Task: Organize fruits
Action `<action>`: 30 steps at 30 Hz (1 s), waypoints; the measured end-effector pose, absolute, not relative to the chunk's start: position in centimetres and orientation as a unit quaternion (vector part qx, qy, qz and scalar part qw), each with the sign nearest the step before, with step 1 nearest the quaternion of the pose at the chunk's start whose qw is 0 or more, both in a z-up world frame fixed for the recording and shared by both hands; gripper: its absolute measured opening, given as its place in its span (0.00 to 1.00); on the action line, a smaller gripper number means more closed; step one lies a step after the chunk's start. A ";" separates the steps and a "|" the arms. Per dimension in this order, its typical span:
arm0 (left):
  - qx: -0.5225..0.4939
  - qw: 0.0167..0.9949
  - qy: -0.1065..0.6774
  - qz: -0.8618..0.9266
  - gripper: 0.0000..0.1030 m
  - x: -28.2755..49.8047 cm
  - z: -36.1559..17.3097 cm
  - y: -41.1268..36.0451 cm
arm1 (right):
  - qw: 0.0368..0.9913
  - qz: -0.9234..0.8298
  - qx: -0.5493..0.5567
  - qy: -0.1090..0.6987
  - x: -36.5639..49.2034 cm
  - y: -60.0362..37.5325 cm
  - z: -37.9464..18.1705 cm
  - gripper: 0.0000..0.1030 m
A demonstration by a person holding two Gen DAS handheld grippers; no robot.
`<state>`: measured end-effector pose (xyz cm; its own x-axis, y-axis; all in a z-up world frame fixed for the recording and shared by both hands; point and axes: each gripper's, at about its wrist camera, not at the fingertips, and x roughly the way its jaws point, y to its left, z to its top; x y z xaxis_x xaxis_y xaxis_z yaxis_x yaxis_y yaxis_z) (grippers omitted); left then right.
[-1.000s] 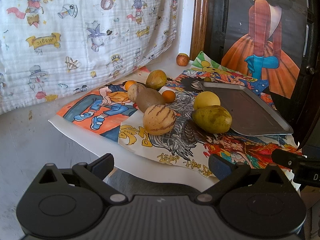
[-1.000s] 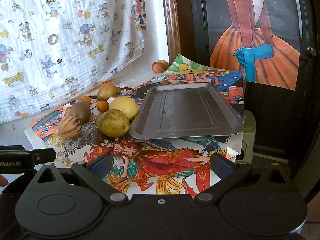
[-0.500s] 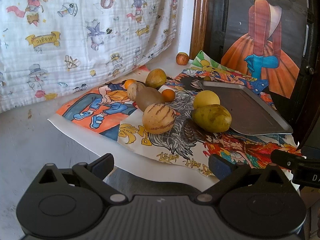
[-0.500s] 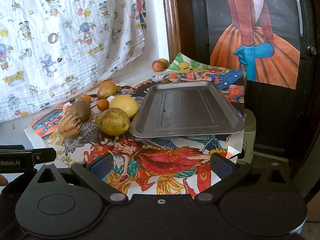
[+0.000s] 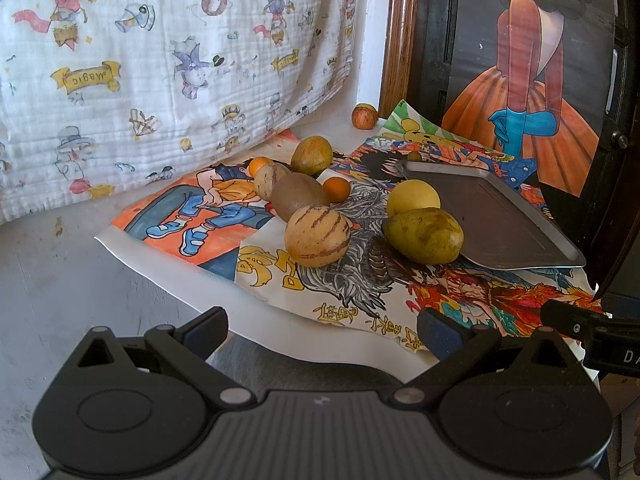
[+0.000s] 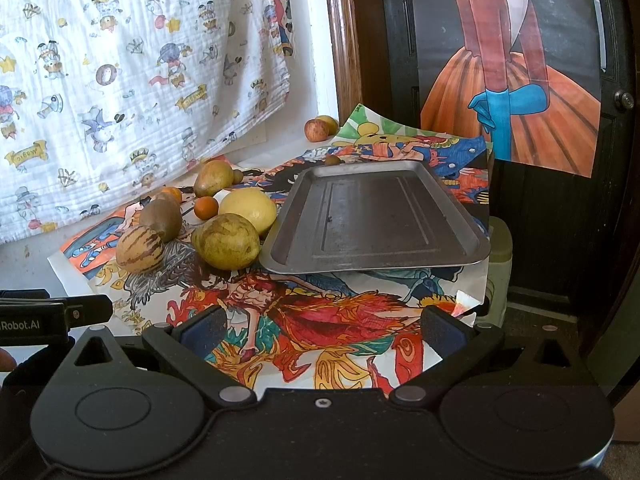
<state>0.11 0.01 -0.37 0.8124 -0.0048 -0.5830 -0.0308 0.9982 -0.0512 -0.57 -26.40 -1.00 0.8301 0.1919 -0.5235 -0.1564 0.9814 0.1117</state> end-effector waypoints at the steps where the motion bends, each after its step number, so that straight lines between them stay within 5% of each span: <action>1: -0.029 0.952 0.306 0.007 1.00 0.1 -0.4 0.0 | 0.956 0.091 0.032 0.277 -0.5 -26.4 -0.9 1.00; 30: -0.081 0.946 0.312 0.035 1.00 2.4 -0.4 3.3 | 0.942 0.172 0.033 0.284 3.6 -26.1 2.1 1.00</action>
